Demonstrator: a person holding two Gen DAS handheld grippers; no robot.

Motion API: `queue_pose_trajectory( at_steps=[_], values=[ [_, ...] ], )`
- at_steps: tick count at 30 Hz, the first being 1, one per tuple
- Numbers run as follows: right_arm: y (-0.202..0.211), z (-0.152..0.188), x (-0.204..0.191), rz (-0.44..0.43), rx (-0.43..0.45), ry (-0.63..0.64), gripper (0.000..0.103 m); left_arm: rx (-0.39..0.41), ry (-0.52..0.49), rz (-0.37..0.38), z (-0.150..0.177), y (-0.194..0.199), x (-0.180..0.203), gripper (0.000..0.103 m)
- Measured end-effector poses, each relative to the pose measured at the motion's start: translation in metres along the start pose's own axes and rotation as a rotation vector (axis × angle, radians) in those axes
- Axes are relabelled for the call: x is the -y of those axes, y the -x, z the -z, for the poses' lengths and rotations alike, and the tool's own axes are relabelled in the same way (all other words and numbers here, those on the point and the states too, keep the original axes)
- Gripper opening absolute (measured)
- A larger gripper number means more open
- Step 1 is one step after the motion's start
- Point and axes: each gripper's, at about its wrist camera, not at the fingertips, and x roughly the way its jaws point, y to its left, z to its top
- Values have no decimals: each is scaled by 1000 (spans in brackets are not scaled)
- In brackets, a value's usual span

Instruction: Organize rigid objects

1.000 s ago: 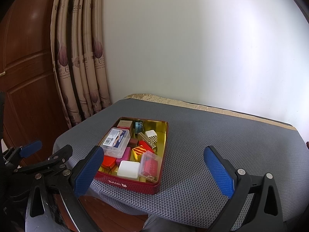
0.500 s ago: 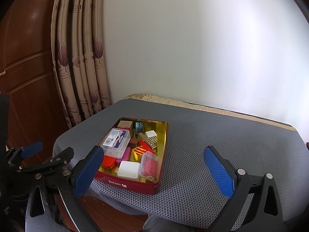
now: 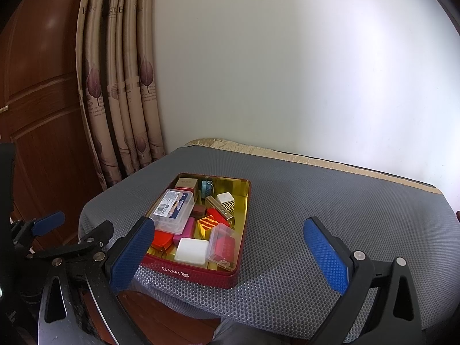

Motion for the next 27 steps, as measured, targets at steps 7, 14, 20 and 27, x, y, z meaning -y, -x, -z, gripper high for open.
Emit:
queue_pose_trajectory(
  at_steps=[7, 14, 20, 27],
  values=[
    [-1, -1, 0, 0, -1, 0, 103, 77, 8, -9, 1, 9, -1, 87],
    [0, -1, 0, -4, 0, 0, 103, 98, 28, -19, 0, 10, -6, 87],
    [-1, -3, 0, -11, 3, 2, 103, 85, 34, -4, -1, 10, -7, 87],
    [0, -4, 0, -9, 8, -4, 103, 55, 42, 6, -2, 7, -9, 87]
  ],
)
